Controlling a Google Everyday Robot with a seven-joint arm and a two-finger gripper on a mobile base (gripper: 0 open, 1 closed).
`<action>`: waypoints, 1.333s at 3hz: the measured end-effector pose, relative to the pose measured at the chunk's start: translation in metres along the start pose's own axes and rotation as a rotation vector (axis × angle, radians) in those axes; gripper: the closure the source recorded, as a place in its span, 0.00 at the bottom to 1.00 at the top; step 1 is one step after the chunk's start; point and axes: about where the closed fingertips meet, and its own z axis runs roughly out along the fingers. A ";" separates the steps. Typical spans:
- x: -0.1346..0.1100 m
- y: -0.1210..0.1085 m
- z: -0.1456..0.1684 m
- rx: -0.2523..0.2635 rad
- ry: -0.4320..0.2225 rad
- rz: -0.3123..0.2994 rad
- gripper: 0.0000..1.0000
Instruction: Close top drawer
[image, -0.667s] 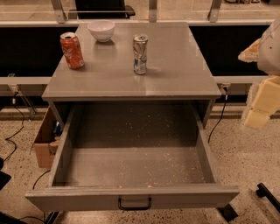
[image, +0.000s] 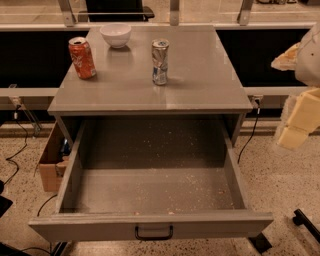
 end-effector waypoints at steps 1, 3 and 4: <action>0.009 0.025 0.004 0.007 -0.036 0.045 0.00; 0.075 0.132 0.065 0.003 -0.006 0.189 0.25; 0.101 0.181 0.108 -0.034 -0.003 0.252 0.48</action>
Offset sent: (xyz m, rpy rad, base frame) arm -0.1226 -0.0325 -0.1390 0.0828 0.0746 -0.1983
